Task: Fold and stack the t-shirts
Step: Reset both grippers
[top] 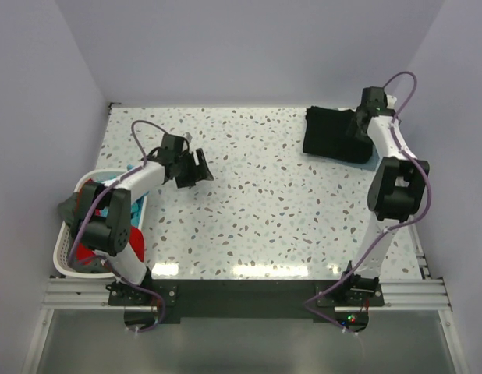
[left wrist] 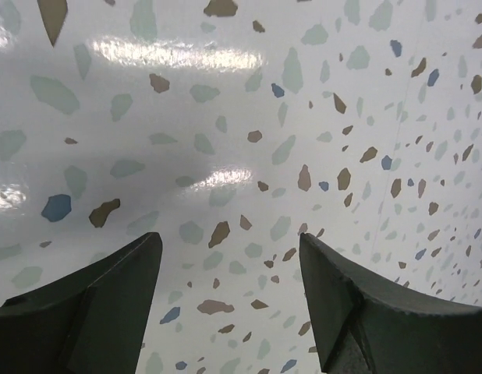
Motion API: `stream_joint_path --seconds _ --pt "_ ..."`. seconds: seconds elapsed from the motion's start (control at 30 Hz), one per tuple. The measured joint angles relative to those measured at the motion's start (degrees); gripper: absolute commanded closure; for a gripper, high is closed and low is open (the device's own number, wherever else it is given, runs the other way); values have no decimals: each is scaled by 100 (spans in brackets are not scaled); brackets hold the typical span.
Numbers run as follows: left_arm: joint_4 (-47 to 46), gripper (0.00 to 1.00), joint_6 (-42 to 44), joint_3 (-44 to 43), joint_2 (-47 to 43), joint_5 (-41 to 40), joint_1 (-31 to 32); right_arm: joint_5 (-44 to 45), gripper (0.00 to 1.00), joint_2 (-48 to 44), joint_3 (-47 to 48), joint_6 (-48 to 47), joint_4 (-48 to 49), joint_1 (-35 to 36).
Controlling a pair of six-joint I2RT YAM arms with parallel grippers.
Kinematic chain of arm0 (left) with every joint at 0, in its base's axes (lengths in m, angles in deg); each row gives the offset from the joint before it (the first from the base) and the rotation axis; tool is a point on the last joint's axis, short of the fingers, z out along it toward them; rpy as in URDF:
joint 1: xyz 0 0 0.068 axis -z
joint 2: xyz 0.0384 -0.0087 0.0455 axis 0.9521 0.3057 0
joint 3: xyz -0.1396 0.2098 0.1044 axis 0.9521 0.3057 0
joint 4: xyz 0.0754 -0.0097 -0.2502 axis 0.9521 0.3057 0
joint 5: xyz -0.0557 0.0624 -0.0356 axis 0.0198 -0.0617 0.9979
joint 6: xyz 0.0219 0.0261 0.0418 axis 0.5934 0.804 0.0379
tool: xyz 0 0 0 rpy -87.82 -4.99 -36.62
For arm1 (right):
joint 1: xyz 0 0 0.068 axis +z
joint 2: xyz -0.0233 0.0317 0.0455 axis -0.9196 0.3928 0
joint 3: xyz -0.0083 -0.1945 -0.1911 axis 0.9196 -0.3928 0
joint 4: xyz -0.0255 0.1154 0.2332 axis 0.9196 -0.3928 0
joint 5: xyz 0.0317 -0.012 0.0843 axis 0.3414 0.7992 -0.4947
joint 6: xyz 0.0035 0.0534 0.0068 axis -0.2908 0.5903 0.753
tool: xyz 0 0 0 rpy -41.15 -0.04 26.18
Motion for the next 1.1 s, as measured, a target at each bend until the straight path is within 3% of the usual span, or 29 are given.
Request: stream_joint_path --seconds 0.23,0.47,0.87,1.1 --pt "4 23 153 39 -1209 -588 214 -540 2 -1674 -1357 85 474 225" --pt "-50 18 208 501 -2540 -1239 570 -1259 1 -3051 -2557 116 791 1482" --pt "409 18 -138 1272 -4330 -2398 890 -1834 1 -4179 -4210 984 946 3882" --pt "822 17 -199 1425 -4892 -2721 890 -1738 1 -4382 -4417 1126 918 4266"
